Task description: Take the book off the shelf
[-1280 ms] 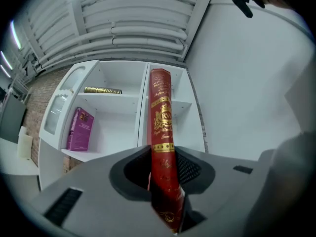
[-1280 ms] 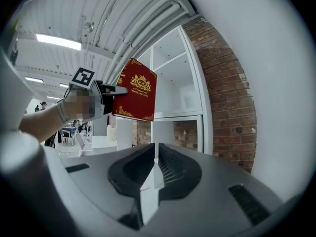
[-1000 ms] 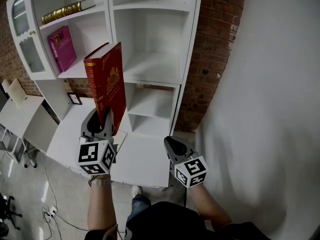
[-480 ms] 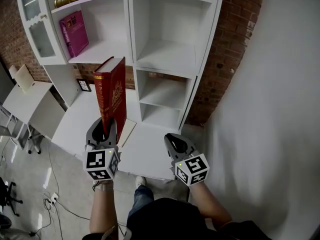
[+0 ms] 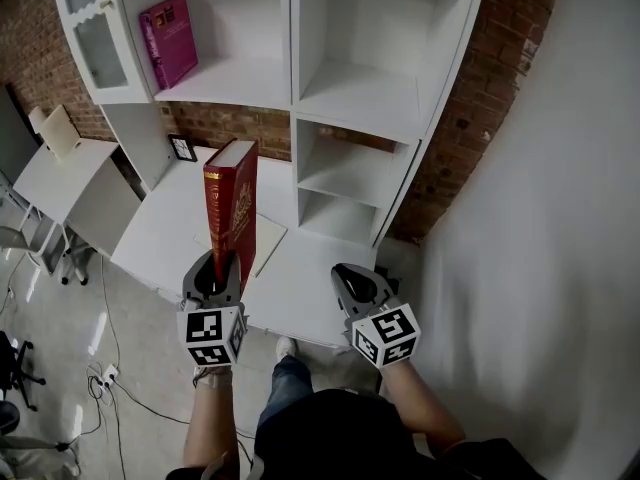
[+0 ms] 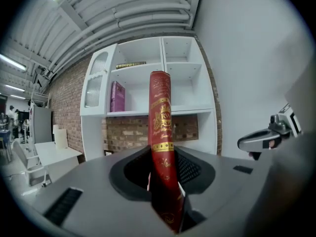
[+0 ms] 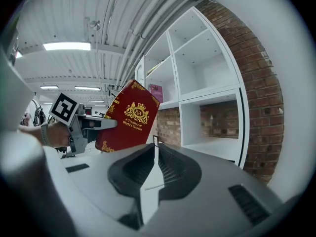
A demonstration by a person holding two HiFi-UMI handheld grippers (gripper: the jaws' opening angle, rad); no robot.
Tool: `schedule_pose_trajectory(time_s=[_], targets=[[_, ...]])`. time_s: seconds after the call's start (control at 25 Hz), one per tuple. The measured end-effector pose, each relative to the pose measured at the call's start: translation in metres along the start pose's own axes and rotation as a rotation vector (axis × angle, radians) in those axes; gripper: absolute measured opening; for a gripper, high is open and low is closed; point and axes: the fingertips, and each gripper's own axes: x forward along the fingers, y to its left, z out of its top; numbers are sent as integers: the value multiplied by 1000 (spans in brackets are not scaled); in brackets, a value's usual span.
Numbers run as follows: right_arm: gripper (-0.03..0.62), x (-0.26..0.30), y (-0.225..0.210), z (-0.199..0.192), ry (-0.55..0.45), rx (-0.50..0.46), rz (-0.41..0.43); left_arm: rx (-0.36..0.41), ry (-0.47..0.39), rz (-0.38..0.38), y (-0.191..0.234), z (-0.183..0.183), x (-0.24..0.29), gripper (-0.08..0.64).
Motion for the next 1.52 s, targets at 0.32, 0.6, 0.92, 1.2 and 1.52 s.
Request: schedule_pose_trajectory(time_s=[0.32,0.6,0.92,1.2,1.52], targets=[[32,7,12,-12,27,2,21,-13,74,13,9,-41,-9,116],[32,14,26,-25,59,-3,48,-20,120,23,17,-62,-13,117],[31,22,41,-33,78,-24,72,-36,163,36,25,-82,-16,117],[31,24,42,-37,94,-39,76,-44,189,36,26,-92,-17,117],[31,23,36,-36,96,-28,65,-43,188,26,23,-90,-14,117]])
